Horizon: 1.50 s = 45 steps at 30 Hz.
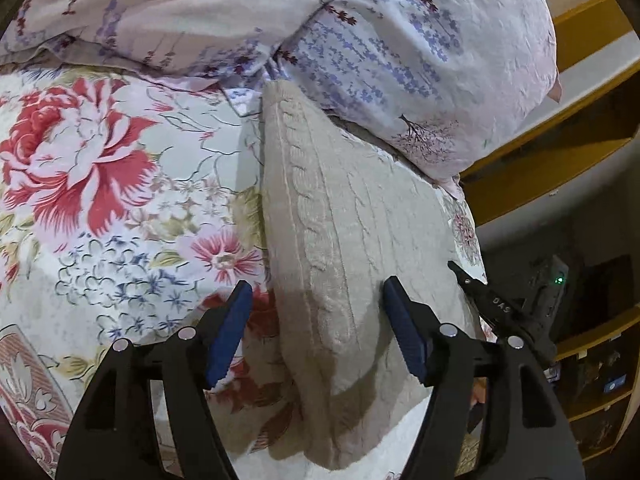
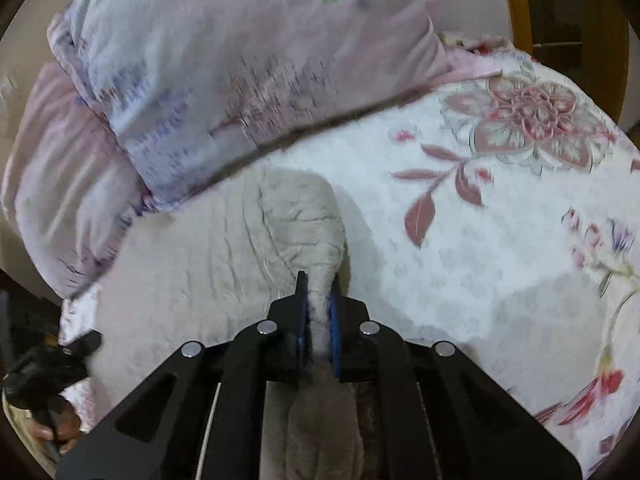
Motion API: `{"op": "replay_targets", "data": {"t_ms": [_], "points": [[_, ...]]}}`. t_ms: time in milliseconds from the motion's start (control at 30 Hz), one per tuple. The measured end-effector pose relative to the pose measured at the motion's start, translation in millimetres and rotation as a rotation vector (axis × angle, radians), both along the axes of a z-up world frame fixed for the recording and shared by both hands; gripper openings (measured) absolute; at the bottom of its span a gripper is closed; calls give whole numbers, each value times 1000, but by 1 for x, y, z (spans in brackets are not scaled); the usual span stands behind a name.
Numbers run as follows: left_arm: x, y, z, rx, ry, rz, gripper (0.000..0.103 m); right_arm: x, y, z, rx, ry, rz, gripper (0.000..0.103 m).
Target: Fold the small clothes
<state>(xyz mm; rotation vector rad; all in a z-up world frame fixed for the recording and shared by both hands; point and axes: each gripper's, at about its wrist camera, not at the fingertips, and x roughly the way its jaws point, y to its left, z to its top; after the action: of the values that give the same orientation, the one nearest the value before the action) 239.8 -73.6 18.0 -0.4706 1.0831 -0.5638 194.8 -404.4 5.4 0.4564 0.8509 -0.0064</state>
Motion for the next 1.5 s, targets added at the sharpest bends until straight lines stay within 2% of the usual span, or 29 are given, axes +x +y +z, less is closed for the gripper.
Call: {"op": "replay_targets", "data": {"t_ms": [100,200,267,333,367,400,467,500,533,567,633,667,733,833,900,967,1267,1500], "points": [[0,0,0,4,-9,-2,68,-7,1,15,-34,-28,-15,28],[1,2,-1,2,-7,-1,69,-33,5,39,-66,-157,-15,30],[0,4,-2,4,-3,0,71,-44,18,47,-62,-207,63,33],[-1,3,-4,12,-6,3,71,-45,32,41,-88,-176,131,38],[-1,2,-4,18,-9,3,72,-38,42,27,-128,-92,161,38],[-2,2,-5,22,-13,0,72,-35,47,16,-156,-52,165,38],[-2,1,-5,23,-12,-1,72,-38,55,12,-231,-77,169,38],[-2,1,-5,23,-11,-3,72,-37,56,15,-234,-66,175,39],[-1,2,-4,17,-10,-4,72,-36,53,19,-216,-57,179,45],[-1,3,-3,10,-8,-7,72,-35,46,26,-152,-63,182,51],[0,4,-2,2,-4,-10,73,-39,24,39,-7,-112,148,75],[1,4,-3,-3,1,-11,75,-41,15,41,26,-127,122,77],[5,3,-4,-19,16,-18,76,-37,-5,41,94,-122,82,77],[10,0,-7,-45,36,-32,77,-19,-31,26,212,-45,50,77],[14,-3,-9,-42,44,-33,77,-9,-41,12,298,-3,51,77],[16,-4,-8,-27,36,-32,77,-3,-46,3,340,17,55,77],[17,-22,1,100,-51,-67,78,8,-41,-14,364,45,87,77],[19,-31,0,138,-73,-79,79,8,-39,-14,356,32,106,77]]}}
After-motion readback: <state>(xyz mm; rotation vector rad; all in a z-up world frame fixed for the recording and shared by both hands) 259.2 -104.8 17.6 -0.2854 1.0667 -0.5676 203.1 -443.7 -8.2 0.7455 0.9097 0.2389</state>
